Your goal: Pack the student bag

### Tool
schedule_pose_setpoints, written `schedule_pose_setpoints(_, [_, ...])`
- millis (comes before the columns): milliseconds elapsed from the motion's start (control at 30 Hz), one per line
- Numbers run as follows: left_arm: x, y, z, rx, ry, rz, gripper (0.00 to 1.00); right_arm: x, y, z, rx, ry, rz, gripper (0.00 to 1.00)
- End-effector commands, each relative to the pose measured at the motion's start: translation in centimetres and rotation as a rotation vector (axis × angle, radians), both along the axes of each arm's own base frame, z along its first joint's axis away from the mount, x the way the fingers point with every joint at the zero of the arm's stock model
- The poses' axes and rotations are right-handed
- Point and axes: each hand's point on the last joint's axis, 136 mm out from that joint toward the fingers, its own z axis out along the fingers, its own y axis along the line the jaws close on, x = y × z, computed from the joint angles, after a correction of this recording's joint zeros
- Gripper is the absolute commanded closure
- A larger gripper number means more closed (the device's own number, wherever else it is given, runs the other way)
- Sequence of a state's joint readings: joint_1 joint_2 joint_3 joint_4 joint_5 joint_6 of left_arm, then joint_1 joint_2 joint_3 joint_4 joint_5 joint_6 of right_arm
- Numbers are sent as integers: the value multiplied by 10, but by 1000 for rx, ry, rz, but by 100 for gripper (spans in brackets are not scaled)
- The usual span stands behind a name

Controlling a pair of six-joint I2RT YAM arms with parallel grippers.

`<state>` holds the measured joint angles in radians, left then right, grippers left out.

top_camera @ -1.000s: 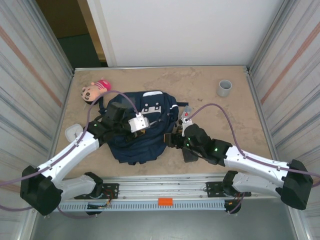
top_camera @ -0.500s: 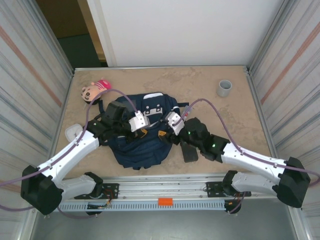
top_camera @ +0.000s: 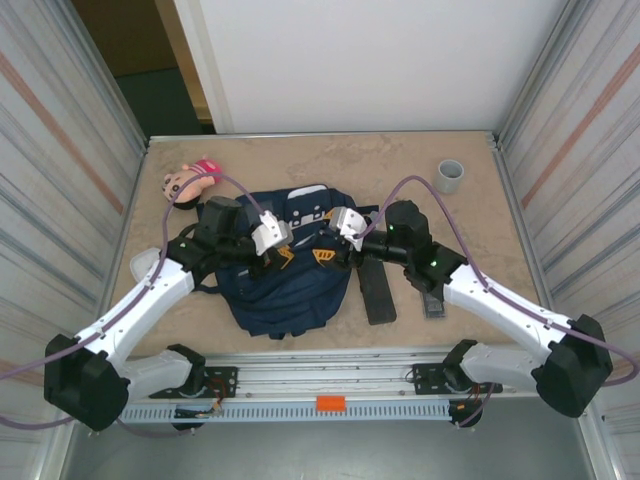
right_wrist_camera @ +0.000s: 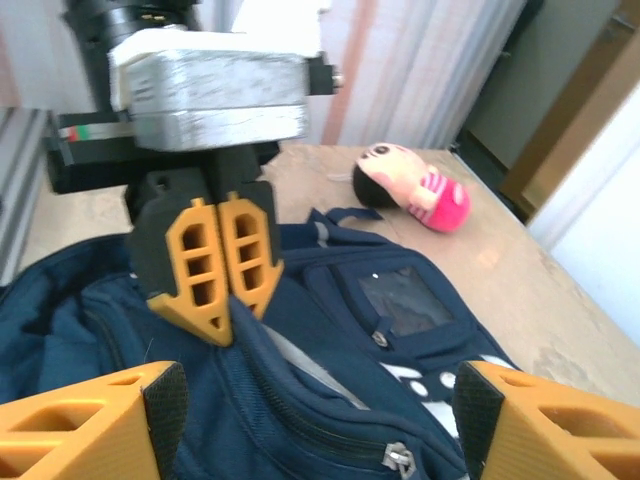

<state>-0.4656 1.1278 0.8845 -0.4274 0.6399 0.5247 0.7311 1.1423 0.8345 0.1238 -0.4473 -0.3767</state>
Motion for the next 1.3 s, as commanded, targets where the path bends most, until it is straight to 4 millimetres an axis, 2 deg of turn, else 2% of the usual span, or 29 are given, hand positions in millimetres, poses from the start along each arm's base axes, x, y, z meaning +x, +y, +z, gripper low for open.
schedule_pose_setpoints(0, [-7,-15,60,-189,-129,-99,100,-7,6,0,2,6,125,29])
schedule_pose_setpoints(333, [-6,-13,65,-221,-120,-103,100,-2,19,-2,-5,70,212,28])
schedule_pose_setpoints(467, [-2,-13,64,-228,-112,-82,100,5,13,5,65,113,203,27])
schedule_pose_setpoints(700, [-2,-12,59,-240,-104,-71,100,16,2,-3,30,172,118,22])
schedule_pose_setpoints(733, [-2,-12,59,-240,-100,-75,100,20,1,-2,38,181,99,18])
schedule_pose_setpoints(833, [-3,-12,61,-240,-100,-83,100,39,-8,6,108,220,10,17])
schedule_pose_setpoints(900, [-4,-12,61,-240,-102,-87,100,43,-12,9,141,241,2,16])
schedule_pose_setpoints(1267, [-4,-10,63,-234,-119,-106,100,9,-11,-2,88,165,143,16])
